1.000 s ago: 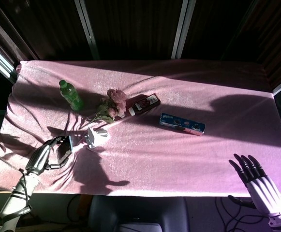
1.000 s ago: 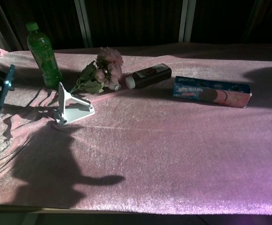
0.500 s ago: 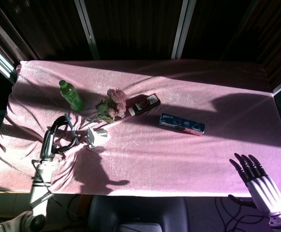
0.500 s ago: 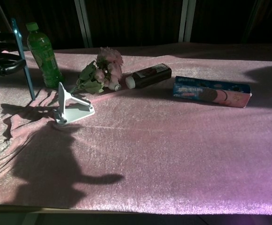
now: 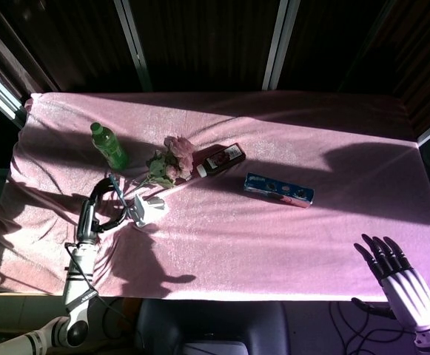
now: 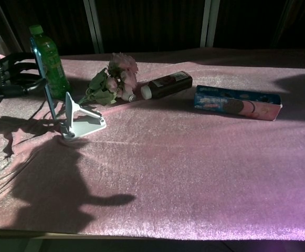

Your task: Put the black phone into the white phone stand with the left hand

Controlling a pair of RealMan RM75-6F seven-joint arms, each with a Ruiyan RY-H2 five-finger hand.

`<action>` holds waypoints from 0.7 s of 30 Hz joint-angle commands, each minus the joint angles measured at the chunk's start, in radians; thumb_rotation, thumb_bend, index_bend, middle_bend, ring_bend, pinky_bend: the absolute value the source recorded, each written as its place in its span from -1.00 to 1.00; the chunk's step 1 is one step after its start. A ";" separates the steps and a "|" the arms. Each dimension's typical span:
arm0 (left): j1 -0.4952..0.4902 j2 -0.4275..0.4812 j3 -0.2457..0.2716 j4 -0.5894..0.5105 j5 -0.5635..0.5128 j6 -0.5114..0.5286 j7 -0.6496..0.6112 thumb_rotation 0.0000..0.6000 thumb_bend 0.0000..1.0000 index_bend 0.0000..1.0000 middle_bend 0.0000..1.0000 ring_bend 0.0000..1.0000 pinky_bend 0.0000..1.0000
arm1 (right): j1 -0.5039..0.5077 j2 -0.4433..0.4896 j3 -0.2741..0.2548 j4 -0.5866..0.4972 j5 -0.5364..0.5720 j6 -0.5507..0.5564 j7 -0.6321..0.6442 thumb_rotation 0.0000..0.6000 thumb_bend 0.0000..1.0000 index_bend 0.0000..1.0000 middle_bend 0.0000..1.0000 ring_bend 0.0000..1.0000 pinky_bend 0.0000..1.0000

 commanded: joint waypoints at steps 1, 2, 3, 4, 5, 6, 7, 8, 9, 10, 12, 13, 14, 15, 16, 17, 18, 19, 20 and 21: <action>0.002 -0.021 0.005 0.021 0.010 0.001 -0.014 1.00 -0.18 0.75 1.00 0.31 -0.64 | 0.000 0.000 0.000 0.000 0.000 0.000 -0.001 1.00 -0.52 -1.00 -1.00 -1.00 -1.00; 0.004 -0.030 0.006 0.027 0.014 0.007 -0.017 1.00 -0.18 0.75 1.00 0.31 -0.64 | 0.000 0.000 0.000 0.000 0.001 0.000 -0.001 1.00 -0.52 -1.00 -1.00 -1.00 -1.00; 0.005 -0.036 0.006 0.031 0.018 0.012 -0.019 1.00 -0.18 0.75 1.00 0.31 -0.64 | 0.000 0.000 0.001 -0.001 0.000 -0.001 -0.001 1.00 -0.52 -1.00 -1.00 -1.00 -1.00; 0.005 -0.042 0.008 0.036 0.023 0.016 -0.019 1.00 -0.17 0.75 1.00 0.31 -0.65 | 0.001 0.000 0.001 -0.001 0.001 -0.002 -0.001 1.00 -0.52 -1.00 -1.00 -1.00 -1.00; 0.006 -0.050 0.010 0.043 0.030 0.024 -0.016 1.00 -0.17 0.75 1.00 0.31 -0.65 | 0.001 0.000 0.001 -0.001 0.001 -0.002 -0.002 1.00 -0.52 -1.00 -1.00 -1.00 -1.00; 0.006 -0.058 0.014 0.049 0.037 0.030 -0.011 1.00 -0.17 0.75 1.00 0.31 -0.65 | 0.001 0.000 0.001 0.000 0.001 -0.003 -0.002 1.00 -0.52 -1.00 -1.00 -1.00 -1.00; 0.006 -0.069 0.017 0.056 0.043 0.035 -0.008 1.00 -0.17 0.75 1.00 0.31 -0.65 | 0.001 0.000 0.000 0.000 0.000 -0.002 -0.002 1.00 -0.52 -1.00 -1.00 -1.00 -1.00; 0.006 -0.076 0.018 0.060 0.045 0.037 -0.007 1.00 -0.17 0.75 1.00 0.31 -0.65 | 0.001 0.000 0.000 0.000 -0.001 -0.002 -0.002 1.00 -0.52 -1.00 -1.00 -1.00 -1.00; 0.005 -0.083 0.019 0.064 0.047 0.038 -0.006 1.00 -0.17 0.75 1.00 0.31 -0.66 | 0.001 0.000 0.000 0.000 -0.001 -0.001 -0.001 1.00 -0.52 -1.00 -1.00 -1.00 -1.00; 0.004 -0.092 0.020 0.071 0.050 0.039 -0.004 1.00 -0.17 0.75 1.00 0.31 -0.66 | 0.000 0.000 0.000 0.000 -0.001 -0.001 0.000 1.00 -0.52 -1.00 -1.00 -1.00 -1.00; 0.001 -0.106 0.021 0.085 0.054 0.040 0.003 1.00 -0.17 0.75 1.00 0.30 -0.66 | 0.000 0.001 -0.001 0.001 -0.002 0.002 0.003 1.00 -0.52 -1.00 -1.00 -1.00 -1.00; -0.001 -0.115 0.020 0.095 0.054 0.039 0.006 1.00 -0.17 0.75 1.00 0.30 -0.66 | -0.001 0.001 0.000 0.001 -0.002 0.003 0.005 1.00 -0.52 -1.00 -1.00 -1.00 -1.00; -0.001 -0.117 0.020 0.098 0.054 0.039 0.007 1.00 -0.17 0.75 1.00 0.30 -0.66 | -0.001 0.002 0.000 0.001 -0.002 0.004 0.005 1.00 -0.52 -1.00 -1.00 -1.00 -1.00; -0.002 -0.119 0.020 0.100 0.054 0.039 0.007 1.00 -0.17 0.75 1.00 0.30 -0.66 | -0.001 0.002 0.000 0.001 -0.002 0.004 0.006 1.00 -0.52 -1.00 -1.00 -1.00 -1.00; -0.002 -0.120 0.019 0.102 0.054 0.038 0.006 1.00 -0.17 0.75 1.00 0.30 -0.66 | -0.001 0.002 -0.001 0.002 -0.002 0.004 0.006 1.00 -0.52 -1.00 -1.00 -1.00 -1.00; -0.003 -0.124 0.018 0.107 0.053 0.037 0.007 1.00 -0.17 0.75 1.00 0.30 -0.66 | -0.001 0.002 -0.001 0.002 -0.003 0.004 0.006 1.00 -0.52 -1.00 -1.00 -1.00 -1.00; -0.004 -0.130 0.017 0.114 0.051 0.034 0.007 1.00 -0.17 0.75 1.00 0.30 -0.66 | -0.001 0.002 -0.001 0.002 -0.003 0.005 0.008 1.00 -0.52 -1.00 -1.00 -1.00 -1.00; -0.005 -0.136 0.016 0.122 0.049 0.032 0.007 1.00 -0.17 0.75 1.00 0.30 -0.66 | -0.001 0.002 0.000 0.003 -0.003 0.005 0.009 1.00 -0.52 -1.00 -1.00 -1.00 -1.00; -0.006 -0.145 0.015 0.136 0.049 0.032 0.008 1.00 -0.17 0.75 1.00 0.30 -0.66 | -0.001 0.003 0.000 0.003 -0.002 0.006 0.010 1.00 -0.52 -1.00 -1.00 -1.00 -1.00; -0.007 -0.155 0.013 0.153 0.049 0.034 0.008 1.00 -0.17 0.75 1.00 0.30 -0.66 | -0.001 0.003 0.000 0.003 -0.002 0.007 0.012 1.00 -0.52 -1.00 -1.00 -1.00 -1.00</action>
